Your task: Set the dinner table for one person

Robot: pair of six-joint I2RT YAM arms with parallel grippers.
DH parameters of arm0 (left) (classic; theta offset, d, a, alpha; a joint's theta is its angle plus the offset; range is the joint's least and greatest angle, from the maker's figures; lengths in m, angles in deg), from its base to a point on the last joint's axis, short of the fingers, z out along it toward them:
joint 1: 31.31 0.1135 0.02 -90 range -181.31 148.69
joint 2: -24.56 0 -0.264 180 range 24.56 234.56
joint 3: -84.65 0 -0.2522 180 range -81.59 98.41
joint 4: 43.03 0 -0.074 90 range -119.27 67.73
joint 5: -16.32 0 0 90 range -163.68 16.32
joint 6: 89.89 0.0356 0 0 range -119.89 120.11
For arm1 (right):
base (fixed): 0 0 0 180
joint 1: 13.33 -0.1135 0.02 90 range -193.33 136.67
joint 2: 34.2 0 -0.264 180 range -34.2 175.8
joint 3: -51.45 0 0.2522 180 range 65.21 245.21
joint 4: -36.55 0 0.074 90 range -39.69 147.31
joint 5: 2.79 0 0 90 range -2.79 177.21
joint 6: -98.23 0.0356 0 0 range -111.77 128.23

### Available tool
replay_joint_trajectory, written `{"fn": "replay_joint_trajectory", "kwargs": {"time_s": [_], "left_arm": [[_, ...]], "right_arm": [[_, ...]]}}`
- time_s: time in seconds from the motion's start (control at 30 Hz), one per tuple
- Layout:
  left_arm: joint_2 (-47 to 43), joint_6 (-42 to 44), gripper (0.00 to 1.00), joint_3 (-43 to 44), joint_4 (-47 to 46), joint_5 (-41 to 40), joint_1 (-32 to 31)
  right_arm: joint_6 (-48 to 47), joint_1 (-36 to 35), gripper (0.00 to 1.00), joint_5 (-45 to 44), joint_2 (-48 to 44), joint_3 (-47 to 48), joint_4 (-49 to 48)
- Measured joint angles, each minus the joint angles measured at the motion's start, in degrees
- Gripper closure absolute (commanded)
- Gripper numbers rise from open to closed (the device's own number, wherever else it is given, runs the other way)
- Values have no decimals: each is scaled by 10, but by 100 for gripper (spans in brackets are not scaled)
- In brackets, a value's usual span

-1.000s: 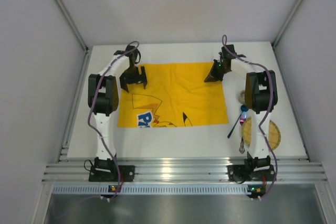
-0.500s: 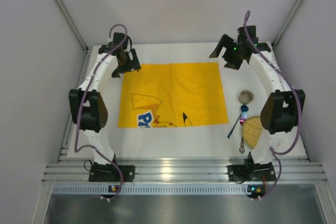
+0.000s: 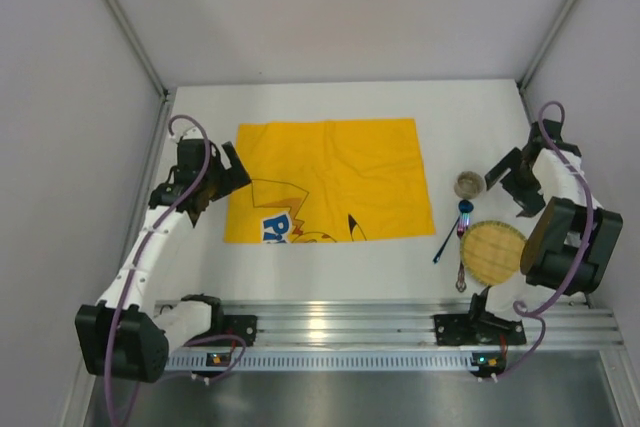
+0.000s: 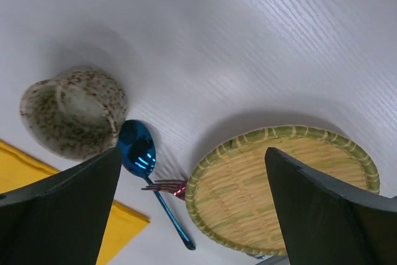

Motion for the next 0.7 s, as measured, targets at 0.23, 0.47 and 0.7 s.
{"fn": "replay_joint_trajectory", "kwargs": {"time_s": [0.23, 0.47, 0.7], "left_arm": [[-32, -3, 2, -2, 24, 22, 0], [-51, -2, 2, 0, 62, 26, 0], [-63, -7, 2, 0, 76, 38, 0]], "right_arm": [[-15, 7, 18, 49, 58, 17, -1], [-20, 6, 29, 71, 94, 45, -14], [-29, -24, 51, 66, 140, 45, -20]]}}
